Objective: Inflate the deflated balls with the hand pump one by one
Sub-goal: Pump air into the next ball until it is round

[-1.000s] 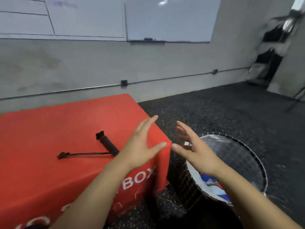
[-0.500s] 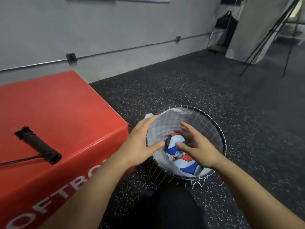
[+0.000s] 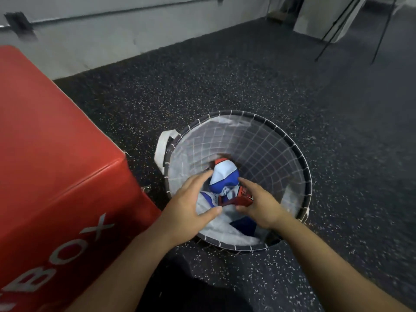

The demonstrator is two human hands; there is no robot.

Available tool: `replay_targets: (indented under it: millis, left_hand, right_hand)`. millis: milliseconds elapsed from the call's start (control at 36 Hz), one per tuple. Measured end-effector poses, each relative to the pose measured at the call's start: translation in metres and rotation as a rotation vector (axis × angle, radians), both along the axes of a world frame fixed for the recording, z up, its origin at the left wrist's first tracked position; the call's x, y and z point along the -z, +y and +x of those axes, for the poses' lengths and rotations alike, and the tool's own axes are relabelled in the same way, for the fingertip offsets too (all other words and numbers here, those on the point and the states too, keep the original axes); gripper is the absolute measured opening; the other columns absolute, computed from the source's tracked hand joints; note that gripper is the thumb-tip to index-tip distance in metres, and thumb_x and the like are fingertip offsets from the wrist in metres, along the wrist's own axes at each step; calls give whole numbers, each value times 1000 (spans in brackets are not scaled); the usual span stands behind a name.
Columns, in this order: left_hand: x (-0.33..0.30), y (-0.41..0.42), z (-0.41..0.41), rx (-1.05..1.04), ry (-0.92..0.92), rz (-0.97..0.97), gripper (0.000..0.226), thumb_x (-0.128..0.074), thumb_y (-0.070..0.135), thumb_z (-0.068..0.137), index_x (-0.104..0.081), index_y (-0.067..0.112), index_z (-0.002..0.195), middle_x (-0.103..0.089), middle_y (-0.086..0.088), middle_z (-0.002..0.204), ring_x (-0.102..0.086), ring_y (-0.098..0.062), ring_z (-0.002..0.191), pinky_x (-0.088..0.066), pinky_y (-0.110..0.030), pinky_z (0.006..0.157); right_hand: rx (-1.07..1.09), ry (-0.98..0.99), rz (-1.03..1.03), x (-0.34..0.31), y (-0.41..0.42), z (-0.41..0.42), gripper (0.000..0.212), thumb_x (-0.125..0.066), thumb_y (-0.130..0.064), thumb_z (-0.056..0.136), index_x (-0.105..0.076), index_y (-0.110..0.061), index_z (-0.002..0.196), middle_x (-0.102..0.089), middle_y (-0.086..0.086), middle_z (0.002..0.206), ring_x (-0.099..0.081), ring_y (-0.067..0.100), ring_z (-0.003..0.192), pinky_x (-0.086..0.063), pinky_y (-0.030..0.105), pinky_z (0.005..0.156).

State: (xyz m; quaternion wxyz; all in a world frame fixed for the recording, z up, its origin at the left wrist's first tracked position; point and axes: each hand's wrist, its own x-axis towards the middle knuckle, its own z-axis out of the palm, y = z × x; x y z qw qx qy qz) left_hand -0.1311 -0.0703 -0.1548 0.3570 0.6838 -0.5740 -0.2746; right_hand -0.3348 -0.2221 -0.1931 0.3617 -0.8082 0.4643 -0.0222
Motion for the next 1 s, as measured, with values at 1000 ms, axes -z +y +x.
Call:
replay_targets:
  millis: [1000]
  left_hand:
    - [22,36,12,-63,67,39,82,-80,35,90,-35,41,159,-37,28,150,-37,14,139,-35,-29,122]
  right_hand:
    - [238,-203,-269,-7,22,-25,107,-89,-54,62,-41,-35,157,-60,-5,145,-58,17,129,-50,41,109]
